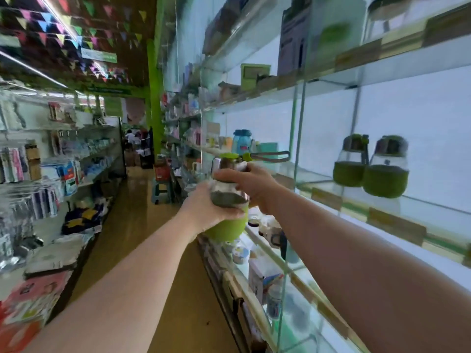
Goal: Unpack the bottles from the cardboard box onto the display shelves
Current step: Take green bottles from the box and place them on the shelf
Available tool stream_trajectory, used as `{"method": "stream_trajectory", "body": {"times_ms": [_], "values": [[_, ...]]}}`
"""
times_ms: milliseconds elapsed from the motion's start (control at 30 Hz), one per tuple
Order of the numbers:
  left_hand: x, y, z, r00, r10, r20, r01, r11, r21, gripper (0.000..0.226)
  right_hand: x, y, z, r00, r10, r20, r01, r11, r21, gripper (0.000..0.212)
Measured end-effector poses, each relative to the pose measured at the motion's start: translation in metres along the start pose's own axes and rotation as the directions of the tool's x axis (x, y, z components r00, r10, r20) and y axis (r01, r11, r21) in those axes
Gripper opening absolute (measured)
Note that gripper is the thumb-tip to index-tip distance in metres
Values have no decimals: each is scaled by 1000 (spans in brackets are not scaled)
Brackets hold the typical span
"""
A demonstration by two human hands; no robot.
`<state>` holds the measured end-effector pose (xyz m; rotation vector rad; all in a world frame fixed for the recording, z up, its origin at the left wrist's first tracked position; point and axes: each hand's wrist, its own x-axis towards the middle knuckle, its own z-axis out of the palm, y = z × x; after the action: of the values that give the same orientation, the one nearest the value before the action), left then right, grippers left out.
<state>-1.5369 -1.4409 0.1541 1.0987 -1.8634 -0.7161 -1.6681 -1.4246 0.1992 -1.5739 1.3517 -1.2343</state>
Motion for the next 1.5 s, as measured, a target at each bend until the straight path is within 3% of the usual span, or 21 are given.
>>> {"method": "stream_trajectory", "body": {"times_ms": [133, 267, 400, 600, 767, 967, 1133, 1333, 1500], "values": [[23, 45, 19, 998, 66, 7, -66, 996, -54, 101, -17, -30, -48, 994, -43, -103, 37, 998, -56, 29], [45, 87, 64, 991, 113, 70, -105, 989, -105, 108, -30, -39, -106, 973, -19, -232, -11, 992, -126, 47], [68, 123, 123, 978, 170, 118, -153, 978, -140, 119, -38, -33, -169, 944, -11, -331, -52, 982, -180, 32], [98, 174, 211, 955, 188, 230, -154, 976, -155, 105, -42, -10, -266, 906, 30, -422, -118, 976, -183, 24], [126, 183, 281, 942, 124, 311, -47, 968, -246, 83, -35, 17, -316, 833, 130, -538, -282, 936, -210, 54], [151, 184, 318, 906, 96, 411, -42, 989, -138, 73, -28, 45, -341, 790, 172, -588, -322, 933, -160, 37], [163, 183, 324, 906, 55, 419, -1, 992, -128, 87, -21, 47, -346, 789, 186, -586, -339, 927, -163, 21], [159, 186, 335, 929, 76, 363, -82, 997, 0, 99, -12, 60, -342, 720, 175, -671, -347, 929, -130, 25], [150, 189, 335, 943, 85, 321, -110, 992, 59, 101, -13, 62, -336, 707, 164, -688, -352, 925, -141, 33]]}}
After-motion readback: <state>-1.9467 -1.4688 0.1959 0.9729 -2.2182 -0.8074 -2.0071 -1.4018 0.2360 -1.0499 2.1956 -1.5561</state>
